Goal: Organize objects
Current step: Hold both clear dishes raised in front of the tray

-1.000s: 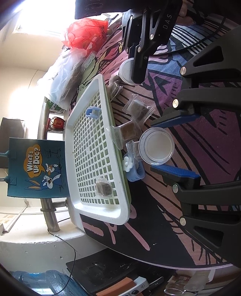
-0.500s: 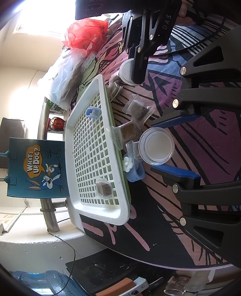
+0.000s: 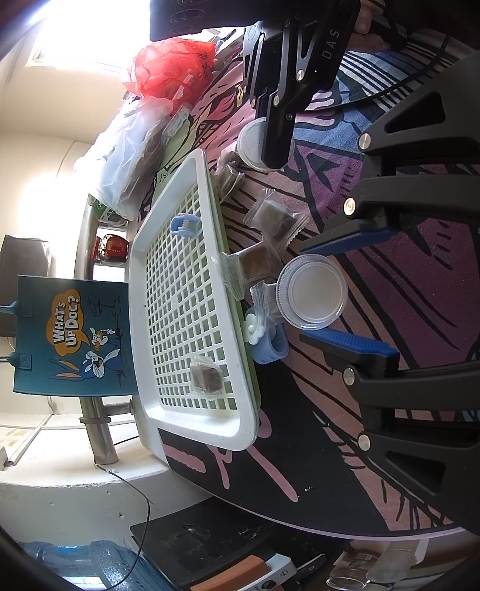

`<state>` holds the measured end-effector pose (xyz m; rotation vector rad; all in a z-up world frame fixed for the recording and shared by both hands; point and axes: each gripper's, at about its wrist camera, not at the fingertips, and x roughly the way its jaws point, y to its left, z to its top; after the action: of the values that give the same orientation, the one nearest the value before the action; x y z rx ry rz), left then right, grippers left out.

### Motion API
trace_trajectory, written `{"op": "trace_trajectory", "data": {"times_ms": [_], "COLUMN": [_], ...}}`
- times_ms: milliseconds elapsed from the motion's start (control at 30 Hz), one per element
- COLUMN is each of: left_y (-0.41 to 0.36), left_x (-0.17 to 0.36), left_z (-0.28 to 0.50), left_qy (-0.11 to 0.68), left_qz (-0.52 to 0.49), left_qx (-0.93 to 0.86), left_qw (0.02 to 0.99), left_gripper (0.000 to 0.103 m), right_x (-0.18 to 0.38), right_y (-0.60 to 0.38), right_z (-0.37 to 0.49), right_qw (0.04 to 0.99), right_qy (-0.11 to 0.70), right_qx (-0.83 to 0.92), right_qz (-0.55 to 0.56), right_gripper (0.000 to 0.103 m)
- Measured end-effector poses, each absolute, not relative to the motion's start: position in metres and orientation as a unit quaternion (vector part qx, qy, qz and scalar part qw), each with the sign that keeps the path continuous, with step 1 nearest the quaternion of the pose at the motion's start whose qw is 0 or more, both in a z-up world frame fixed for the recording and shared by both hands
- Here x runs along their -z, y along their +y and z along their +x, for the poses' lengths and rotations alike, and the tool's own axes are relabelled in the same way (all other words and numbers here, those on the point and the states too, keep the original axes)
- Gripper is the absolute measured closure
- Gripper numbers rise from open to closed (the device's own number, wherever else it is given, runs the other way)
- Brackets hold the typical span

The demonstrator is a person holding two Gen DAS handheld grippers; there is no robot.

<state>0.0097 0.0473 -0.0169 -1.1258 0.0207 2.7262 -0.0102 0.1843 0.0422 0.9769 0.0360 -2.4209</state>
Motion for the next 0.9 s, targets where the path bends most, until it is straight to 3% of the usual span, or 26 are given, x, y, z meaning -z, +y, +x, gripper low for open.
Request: {"op": "trace_trajectory", "data": {"times_ms": [900], "left_y": [0.0520], "left_x": [0.0156], "left_z": [0.0114], "left_qy": [0.010], "left_qz": [-0.376], "left_qx": [-0.921], "left_qw": [0.098], "left_gripper": [0.064], "right_x": [-0.0384], "right_y": [0.1851], "right_z": [-0.0109], "right_qw": [0.261], "right_qy": [0.009], "right_qx": [0.893], "right_qz": [0.366], "right_gripper": [0.092]}}
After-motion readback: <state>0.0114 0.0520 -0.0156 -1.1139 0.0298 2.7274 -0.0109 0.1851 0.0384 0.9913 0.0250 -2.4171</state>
